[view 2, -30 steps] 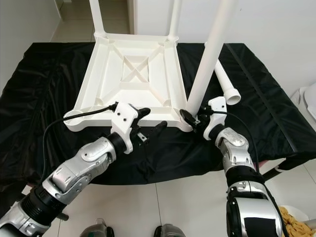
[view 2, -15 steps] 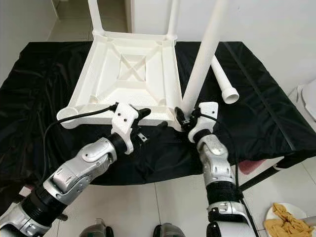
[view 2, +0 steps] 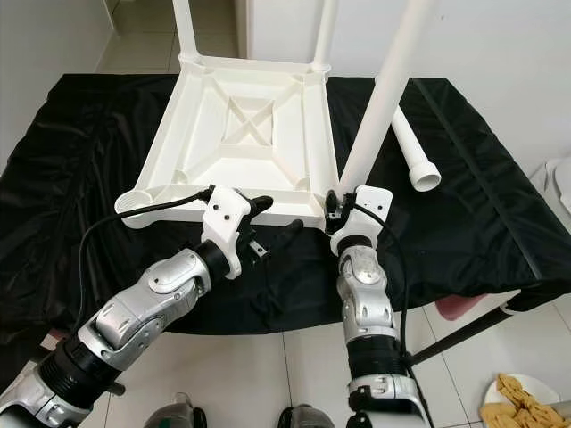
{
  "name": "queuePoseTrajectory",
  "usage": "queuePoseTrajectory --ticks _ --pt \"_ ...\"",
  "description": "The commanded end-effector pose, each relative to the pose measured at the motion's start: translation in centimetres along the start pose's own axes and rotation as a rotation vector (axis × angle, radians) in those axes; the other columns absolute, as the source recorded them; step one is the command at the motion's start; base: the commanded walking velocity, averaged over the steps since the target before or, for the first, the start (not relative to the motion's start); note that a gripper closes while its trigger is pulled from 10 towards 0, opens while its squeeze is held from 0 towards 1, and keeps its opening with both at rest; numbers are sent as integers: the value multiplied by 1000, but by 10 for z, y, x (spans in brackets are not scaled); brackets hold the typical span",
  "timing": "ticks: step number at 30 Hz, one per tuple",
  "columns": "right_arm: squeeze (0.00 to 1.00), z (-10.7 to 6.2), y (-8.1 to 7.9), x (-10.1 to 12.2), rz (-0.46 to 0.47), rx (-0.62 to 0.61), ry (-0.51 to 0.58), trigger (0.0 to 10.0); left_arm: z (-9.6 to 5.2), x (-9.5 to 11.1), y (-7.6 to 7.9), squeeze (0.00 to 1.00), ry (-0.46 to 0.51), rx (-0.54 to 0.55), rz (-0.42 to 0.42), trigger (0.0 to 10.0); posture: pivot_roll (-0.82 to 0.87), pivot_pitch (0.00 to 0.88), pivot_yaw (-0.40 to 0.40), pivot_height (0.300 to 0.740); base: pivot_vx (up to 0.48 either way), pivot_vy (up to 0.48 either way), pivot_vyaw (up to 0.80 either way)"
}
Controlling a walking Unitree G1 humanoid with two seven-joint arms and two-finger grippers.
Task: Building children table
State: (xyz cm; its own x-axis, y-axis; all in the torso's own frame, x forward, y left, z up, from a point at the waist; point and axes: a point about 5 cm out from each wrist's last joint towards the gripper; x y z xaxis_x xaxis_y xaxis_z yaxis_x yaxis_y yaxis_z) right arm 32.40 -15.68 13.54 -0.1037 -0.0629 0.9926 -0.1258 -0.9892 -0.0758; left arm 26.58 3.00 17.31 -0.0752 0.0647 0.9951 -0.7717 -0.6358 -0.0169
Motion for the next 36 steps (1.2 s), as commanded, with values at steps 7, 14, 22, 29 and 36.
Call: queuePoseTrajectory --ticks 7,14,22,29,36 --pt "0 -11 10 -11 12 -198 -56 10000 -3 -5 15 0 -16 -265 -5 10000 -1 31 -29 740 0 0 0" --pt "0 -13 5 -10 -5 -176 -52 10000 -2 -5 15 0 -15 -266 -5 10000 -5 29 -29 740 0 0 0" --pt "0 -21 -6 -3 -49 -115 -17 10000 -1 -5 16 0 -11 -269 -3 10000 -12 25 -32 740 0 0 0" --pt "0 -29 -10 1 -68 -56 -3 10000 0 -4 16 0 -9 -270 -1 10000 -15 32 -36 740 0 0 0" --pt "1000 -30 -8 -1 -56 -21 -15 10000 0 -4 17 0 -7 -266 -5 10000 -15 43 -35 740 0 0 0"
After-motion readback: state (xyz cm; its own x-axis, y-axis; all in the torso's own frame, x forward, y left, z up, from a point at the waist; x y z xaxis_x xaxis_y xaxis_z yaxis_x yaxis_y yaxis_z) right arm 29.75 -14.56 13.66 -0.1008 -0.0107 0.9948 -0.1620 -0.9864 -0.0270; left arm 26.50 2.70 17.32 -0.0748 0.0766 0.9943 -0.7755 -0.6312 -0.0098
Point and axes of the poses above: a point about 5 cm out from each wrist's last joint towards the gripper, its own z axis pointing out of the wrist towards the gripper, its own x axis along the axis of the wrist's last joint, y = z × x, and after that the axes turned 1 degree about -z, right-handed
